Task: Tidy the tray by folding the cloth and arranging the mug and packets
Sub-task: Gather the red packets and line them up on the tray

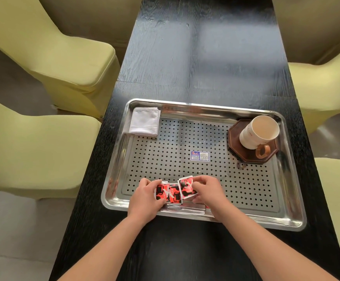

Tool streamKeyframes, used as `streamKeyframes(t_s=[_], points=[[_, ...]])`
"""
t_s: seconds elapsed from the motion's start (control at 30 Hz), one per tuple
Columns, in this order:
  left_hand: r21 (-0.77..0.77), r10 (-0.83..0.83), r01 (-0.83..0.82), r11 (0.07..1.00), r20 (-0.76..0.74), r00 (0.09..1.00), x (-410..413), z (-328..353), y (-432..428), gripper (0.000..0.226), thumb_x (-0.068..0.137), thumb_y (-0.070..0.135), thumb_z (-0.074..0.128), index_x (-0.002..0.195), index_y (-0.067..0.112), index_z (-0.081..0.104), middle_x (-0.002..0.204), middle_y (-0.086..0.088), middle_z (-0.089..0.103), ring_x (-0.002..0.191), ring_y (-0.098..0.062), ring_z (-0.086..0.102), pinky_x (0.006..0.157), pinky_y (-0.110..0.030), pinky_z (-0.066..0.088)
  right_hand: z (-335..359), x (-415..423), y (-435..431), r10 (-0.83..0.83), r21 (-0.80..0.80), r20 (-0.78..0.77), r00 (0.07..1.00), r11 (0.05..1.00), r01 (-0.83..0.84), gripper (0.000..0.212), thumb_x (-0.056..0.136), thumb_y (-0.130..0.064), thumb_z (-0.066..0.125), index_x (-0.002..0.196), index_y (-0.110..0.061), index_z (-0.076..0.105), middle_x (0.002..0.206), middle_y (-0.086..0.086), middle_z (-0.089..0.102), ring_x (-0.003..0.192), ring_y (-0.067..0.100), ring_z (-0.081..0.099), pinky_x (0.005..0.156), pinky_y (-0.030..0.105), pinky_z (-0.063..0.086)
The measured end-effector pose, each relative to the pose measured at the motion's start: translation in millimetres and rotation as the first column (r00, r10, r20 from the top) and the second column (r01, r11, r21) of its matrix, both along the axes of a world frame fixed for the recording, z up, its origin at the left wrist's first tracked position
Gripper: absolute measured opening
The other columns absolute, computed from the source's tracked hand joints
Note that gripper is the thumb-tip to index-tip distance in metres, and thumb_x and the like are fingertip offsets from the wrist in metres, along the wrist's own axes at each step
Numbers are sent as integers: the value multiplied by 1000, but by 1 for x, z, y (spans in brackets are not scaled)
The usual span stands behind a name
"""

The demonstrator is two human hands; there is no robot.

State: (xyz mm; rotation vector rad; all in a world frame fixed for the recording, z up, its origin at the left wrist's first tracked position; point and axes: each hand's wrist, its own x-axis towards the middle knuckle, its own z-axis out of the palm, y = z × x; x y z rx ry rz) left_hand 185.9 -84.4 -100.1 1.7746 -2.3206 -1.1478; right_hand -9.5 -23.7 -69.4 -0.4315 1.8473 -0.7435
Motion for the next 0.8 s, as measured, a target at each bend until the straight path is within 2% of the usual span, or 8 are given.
streamKeyframes(t_s=[0.07, 0.13, 0.23, 0.33, 0.43, 0.57, 0.7, 0.8], points=[[5, 6, -6, 1000, -3, 1000, 1, 0, -1, 68, 79, 38, 79, 140, 31, 49, 110, 10, 46, 95, -8, 52, 77, -25, 49, -2, 8, -2, 51, 38, -17, 999, 998, -50, 17, 94, -4, 54, 101, -11, 68, 99, 5, 72, 74, 27, 76, 62, 37, 64], [8, 9, -9, 1000, -6, 1000, 1, 0, -1, 69, 78, 37, 80, 139, 31, 50, 109, 10, 46, 95, -7, 52, 76, -23, 47, -7, 15, -1, 253, 94, -176, 951, 966, -239, 18, 93, -8, 57, 108, -13, 67, 102, 2, 71, 78, 25, 75, 70, 37, 63], [16, 15, -15, 1000, -23, 1000, 2, -1, -2, 68, 77, 35, 81, 138, 31, 52, 109, 11, 47, 93, -6, 53, 72, -18, 43, -10, 23, 1, 513, 225, -467, 720, 857, -464, 22, 91, -24, 61, 111, -18, 69, 101, -1, 72, 94, 19, 67, 84, 37, 56], [20, 6, -5, 1000, -24, 1000, 2, -1, -3, 69, 77, 34, 81, 138, 30, 51, 109, 11, 46, 92, -8, 54, 68, -15, 40, -10, 25, 3, 481, 207, -514, 710, 873, -441, 23, 92, -35, 65, 109, -20, 67, 96, -1, 72, 90, 19, 66, 80, 34, 54], [36, 5, -4, 999, -33, 999, 3, -1, -2, 71, 77, 30, 79, 141, 29, 48, 111, 10, 47, 91, -10, 56, 70, -18, 44, -12, 29, 3, 440, 169, -496, 749, 895, -414, 23, 90, -30, 70, 111, -20, 66, 97, 0, 72, 92, 19, 67, 82, 34, 55], [59, 5, -2, 998, -53, 999, 4, -2, -4, 67, 79, 24, 74, 141, 27, 48, 111, 9, 47, 92, -10, 55, 66, -15, 43, -13, 34, 4, 456, 156, -500, 736, 884, -442, 16, 89, -24, 70, 104, -20, 70, 95, -2, 73, 90, 16, 67, 82, 32, 55], [105, 84, -73, 992, -99, 992, 4, -3, -8, 60, 81, 18, 68, 138, 26, 52, 111, 5, 51, 92, -9, 55, 64, -15, 40, -8, 18, 12, 304, 51, -558, 773, 941, -334, 7, 91, -22, 64, 91, -22, 71, 85, -10, 71, 81, 8, 64, 73, 24, 52], [126, 121, -106, 986, -117, 986, 4, -4, -10, 57, 81, 17, 66, 136, 26, 54, 109, 5, 53, 92, -7, 55, 63, -14, 38, -7, -11, 26, 225, 44, -650, 726, 965, -259, 7, 92, -23, 64, 92, -24, 71, 89, -11, 67, 84, 9, 65, 66, 23, 45]])
